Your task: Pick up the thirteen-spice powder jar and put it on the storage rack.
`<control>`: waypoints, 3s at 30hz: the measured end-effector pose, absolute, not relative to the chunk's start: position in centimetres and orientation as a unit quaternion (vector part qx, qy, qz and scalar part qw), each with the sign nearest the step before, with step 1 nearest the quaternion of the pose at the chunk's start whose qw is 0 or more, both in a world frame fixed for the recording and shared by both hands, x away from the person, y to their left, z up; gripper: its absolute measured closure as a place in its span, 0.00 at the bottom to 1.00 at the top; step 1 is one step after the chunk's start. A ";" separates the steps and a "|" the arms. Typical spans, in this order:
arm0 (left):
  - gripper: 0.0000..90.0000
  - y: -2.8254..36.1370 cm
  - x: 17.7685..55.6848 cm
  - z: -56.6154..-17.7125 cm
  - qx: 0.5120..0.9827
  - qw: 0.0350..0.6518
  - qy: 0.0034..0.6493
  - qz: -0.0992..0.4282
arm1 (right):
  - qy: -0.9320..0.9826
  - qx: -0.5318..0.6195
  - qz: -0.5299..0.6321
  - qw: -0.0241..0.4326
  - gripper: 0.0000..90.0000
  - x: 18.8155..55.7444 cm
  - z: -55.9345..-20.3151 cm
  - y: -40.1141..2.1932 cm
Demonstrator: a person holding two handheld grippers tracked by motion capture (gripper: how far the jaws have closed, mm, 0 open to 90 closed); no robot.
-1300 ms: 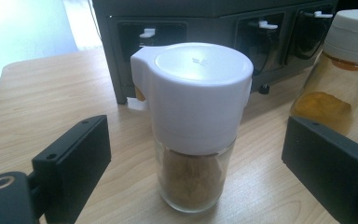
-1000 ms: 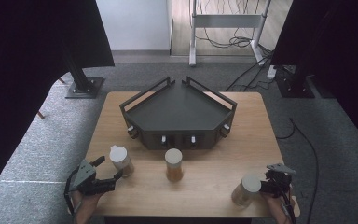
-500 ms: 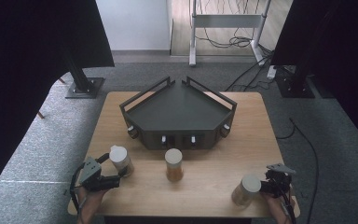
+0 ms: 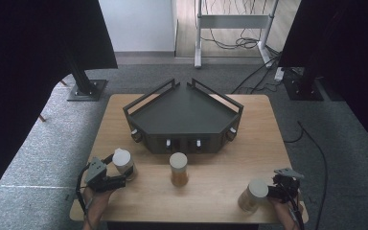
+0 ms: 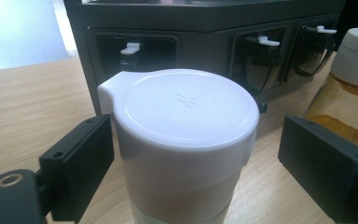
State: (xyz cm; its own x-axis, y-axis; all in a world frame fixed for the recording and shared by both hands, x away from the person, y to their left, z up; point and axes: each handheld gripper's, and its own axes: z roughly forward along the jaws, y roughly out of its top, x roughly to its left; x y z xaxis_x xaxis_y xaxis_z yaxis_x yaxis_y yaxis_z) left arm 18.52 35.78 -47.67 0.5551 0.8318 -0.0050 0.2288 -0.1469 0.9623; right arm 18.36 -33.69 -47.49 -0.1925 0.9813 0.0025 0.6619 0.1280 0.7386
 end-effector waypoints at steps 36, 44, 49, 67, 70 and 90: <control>0.34 34.1 19.7 -48.0 0.682 0.535 0.401 0.296 | 0.706 0.581 0.313 0.256 0.00 18.3 -47.5 -33.7; 0.34 33.9 19.6 -47.5 0.679 0.540 0.398 0.297 | 0.706 0.581 0.313 0.256 0.00 18.3 -47.5 -33.7; 0.34 33.8 19.6 -46.9 0.680 0.543 0.392 0.298 | 0.706 0.581 0.313 0.256 0.00 18.3 -47.5 -33.7; 0.34 33.6 20.0 -43.3 0.685 0.549 0.373 0.302 | 0.707 0.581 0.313 0.256 0.00 18.3 -47.5 -33.7; 0.34 33.5 20.0 -42.4 0.686 0.547 0.370 0.305 | 0.707 0.580 0.313 0.255 0.00 18.3 -47.5 -33.7; 0.34 33.4 20.6 -37.4 0.687 0.550 0.355 0.316 | 0.709 0.578 0.314 0.255 0.00 18.3 -47.5 -33.8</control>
